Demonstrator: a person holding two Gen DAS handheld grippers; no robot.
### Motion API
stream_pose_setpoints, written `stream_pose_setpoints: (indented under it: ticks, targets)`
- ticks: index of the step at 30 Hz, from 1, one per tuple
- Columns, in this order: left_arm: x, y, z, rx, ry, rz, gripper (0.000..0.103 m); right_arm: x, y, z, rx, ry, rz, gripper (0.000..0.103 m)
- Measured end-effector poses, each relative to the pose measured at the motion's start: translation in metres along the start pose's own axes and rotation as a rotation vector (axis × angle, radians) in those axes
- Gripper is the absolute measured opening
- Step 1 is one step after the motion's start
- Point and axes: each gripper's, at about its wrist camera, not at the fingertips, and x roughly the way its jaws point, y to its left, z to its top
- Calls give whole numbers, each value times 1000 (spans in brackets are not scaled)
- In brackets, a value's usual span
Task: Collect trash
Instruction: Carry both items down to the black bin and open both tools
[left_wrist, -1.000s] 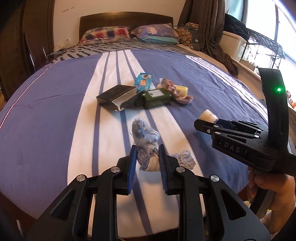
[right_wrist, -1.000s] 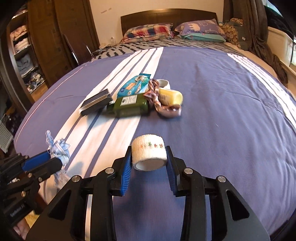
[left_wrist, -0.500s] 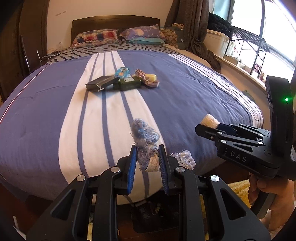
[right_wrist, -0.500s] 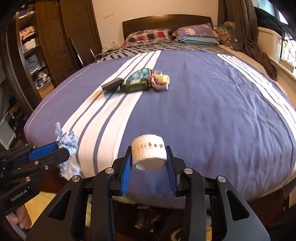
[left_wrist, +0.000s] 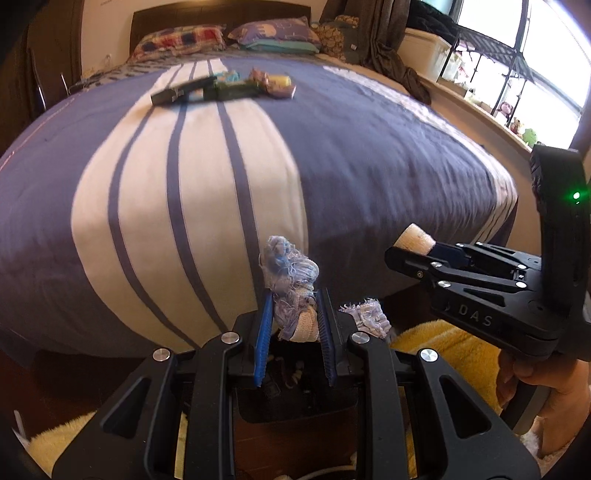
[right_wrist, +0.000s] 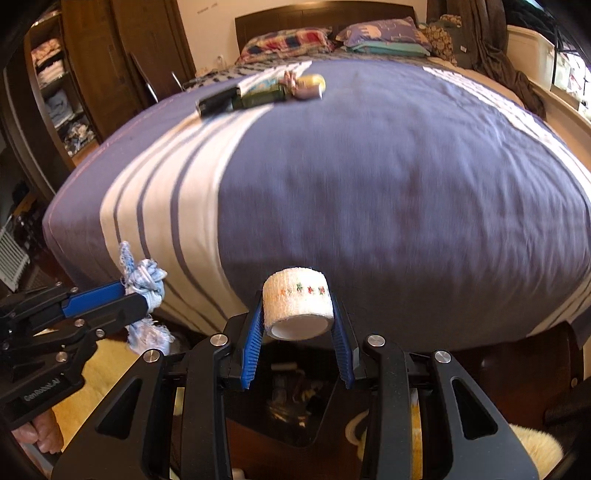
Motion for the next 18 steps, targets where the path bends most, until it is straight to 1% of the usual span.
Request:
stream_pose_setpoints:
  ticks: [7,8,11,14,18]
  targets:
    - [43,10,-42,-31,124,-1,22,31,-5,-28,9,88,-5,35]
    - [53,13,-50,-40,151,-7,22,35,-6,-30,12,99,-2,35]
    - [73,16,-63,-45,202,-13,22,52,-5,-40,25,138,5,35]
    - [88,21,-71,-61,236,-25,22,66,-7,-45,44,175,15,35]
    - [109,23,-78,-66,292,-38,22,91,-11,-56,93,265,54,35]
